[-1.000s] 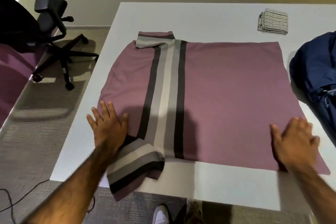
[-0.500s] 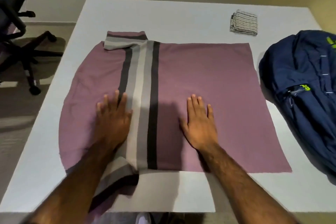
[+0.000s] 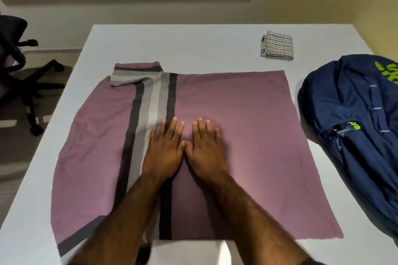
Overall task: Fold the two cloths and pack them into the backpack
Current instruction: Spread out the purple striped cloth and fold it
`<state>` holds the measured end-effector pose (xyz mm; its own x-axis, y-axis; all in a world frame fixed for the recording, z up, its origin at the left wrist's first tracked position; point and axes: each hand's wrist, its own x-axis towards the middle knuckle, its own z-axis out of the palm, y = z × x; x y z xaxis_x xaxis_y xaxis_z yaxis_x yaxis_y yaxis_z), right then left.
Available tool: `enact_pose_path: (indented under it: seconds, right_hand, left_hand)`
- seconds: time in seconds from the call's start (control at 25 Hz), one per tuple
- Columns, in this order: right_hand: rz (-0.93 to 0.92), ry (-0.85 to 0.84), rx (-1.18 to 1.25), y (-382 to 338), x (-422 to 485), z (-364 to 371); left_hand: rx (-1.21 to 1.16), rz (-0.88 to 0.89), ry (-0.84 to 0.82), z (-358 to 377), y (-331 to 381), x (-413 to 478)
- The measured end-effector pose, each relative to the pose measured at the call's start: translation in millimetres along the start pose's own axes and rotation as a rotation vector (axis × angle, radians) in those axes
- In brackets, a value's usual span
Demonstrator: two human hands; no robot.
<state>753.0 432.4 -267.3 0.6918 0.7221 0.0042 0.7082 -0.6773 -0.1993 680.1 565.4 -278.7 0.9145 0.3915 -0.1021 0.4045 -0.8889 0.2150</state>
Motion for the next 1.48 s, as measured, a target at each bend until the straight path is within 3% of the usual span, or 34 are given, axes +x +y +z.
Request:
enact_pose_path:
  seconds: [0.24,0.36,0.4,0.48,0.52,0.6,0.68,0.88,0.96,1.04,1.12,1.2,1.32,1.48]
  right_hand:
    - [0.503,-0.038,-0.115,146,-20,-23]
    - [0.729,0.032,-0.103,140,-6,-39]
    - [0.662,0.074,-0.086,111,5,-37]
    - [0.345,0.077,0.030,34,30,-24]
    - [0.178,-0.002,0.097,-4,40,-14]
    - [-0.055,-0.105,0.082,-49,54,-1]
    - [0.001,-0.129,0.004,-31,66,-1]
    - [0.539,-0.042,-0.087,108,35,-21]
    - [0.732,0.009,-0.051,112,47,-38]
    - [0.610,0.064,-0.011,64,77,-37]
    - [0.279,0.015,0.058,-8,111,-23]
    - [0.070,-0.115,0.103,-53,134,-7]
    - [0.060,-0.170,-0.002,-19,149,2]
    - [0.330,-0.067,-0.094,111,135,-20]
  left_hand:
    - [0.032,-0.423,0.057,-32,-128,-33]
    - [0.065,-0.623,0.056,-51,-151,-38]
    - [0.065,-0.560,0.103,-53,-139,-31]
    - [-0.023,-0.230,0.165,-45,-93,-6]
    - [-0.072,-0.085,0.123,-39,-68,6]
    - [-0.066,0.005,0.026,-26,-45,25]
    - [0.007,-0.069,-0.006,-25,-78,38]
    - [0.086,-0.400,0.045,-61,-221,14]
    - [0.125,-0.437,0.081,-78,-222,19]
    - [0.095,-0.226,0.139,-77,-176,45]
    - [0.005,0.012,0.115,-63,-112,77]
    - [-0.009,0.041,0.027,-47,-82,102]
    - [0.031,-0.118,0.015,-38,-128,111]
    - [0.042,-0.231,0.070,-55,-209,110]
